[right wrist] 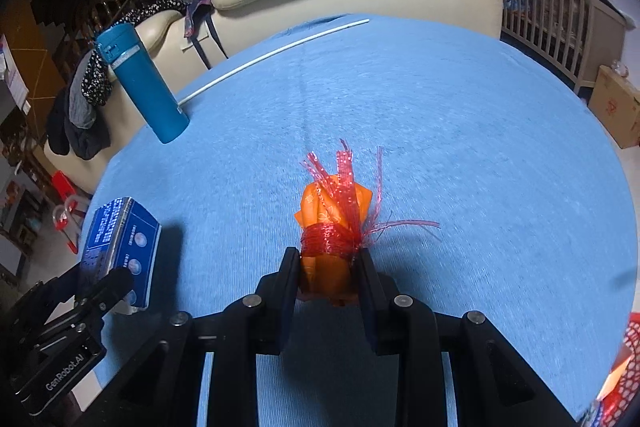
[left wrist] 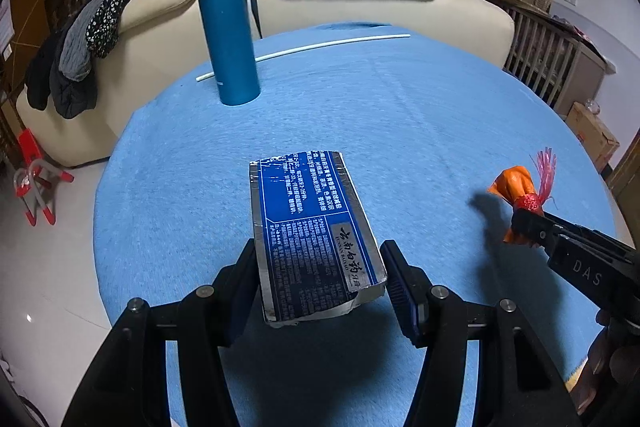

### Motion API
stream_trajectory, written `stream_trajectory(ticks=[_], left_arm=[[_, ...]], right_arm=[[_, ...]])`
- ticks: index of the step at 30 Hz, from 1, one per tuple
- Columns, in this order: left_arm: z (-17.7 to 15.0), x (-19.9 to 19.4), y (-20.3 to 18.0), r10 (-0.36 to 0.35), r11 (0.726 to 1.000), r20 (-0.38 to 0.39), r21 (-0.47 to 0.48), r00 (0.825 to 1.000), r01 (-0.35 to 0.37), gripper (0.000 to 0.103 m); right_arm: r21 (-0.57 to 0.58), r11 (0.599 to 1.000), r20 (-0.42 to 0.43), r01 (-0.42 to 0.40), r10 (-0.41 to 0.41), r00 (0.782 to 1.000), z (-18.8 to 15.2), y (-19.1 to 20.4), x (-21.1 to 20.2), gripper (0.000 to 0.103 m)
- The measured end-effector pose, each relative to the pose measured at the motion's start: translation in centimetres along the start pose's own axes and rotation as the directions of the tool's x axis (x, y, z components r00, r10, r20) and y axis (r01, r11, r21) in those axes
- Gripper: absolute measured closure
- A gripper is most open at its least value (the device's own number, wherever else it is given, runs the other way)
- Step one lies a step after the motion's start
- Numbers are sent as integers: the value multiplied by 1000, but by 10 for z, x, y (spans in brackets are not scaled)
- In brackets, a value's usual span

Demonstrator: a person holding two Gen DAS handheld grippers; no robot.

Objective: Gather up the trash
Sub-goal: 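Lift the foil packet and orange bundle off the table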

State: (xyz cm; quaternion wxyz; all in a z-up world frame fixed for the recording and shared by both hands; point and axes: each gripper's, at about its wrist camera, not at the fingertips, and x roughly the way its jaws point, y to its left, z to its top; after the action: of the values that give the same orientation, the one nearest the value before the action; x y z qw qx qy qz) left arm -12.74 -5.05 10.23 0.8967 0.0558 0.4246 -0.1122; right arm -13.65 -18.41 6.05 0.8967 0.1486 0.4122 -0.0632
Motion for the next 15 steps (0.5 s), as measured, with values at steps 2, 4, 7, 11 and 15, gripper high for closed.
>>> stream_trajectory(ticks=[2, 4, 7, 11, 15], left_arm=[[-1, -3, -3, -2, 1000, 0, 8, 1000, 2, 42], [-3, -8, -8, -4, 1000, 3, 17, 1000, 4, 42], [-6, -15, -14, -6, 1000, 8, 28, 1000, 6, 42], [-8, -22, -22, -8, 999, 17, 44, 1000, 8, 42], [-8, -30, -31, -16, 998, 25, 60, 1000, 15, 42]], right_arm=[[5, 1000, 7, -1, 1, 1000, -6, -2, -6, 73], [12, 1000, 13, -3, 2, 1000, -11, -4, -11, 73], [20, 1000, 24, -4, 4, 1000, -18, -7, -19, 73], [36, 999, 43, -11, 10, 999, -25, -12, -30, 73], [53, 998, 62, -18, 15, 998, -31, -18, -40, 73]])
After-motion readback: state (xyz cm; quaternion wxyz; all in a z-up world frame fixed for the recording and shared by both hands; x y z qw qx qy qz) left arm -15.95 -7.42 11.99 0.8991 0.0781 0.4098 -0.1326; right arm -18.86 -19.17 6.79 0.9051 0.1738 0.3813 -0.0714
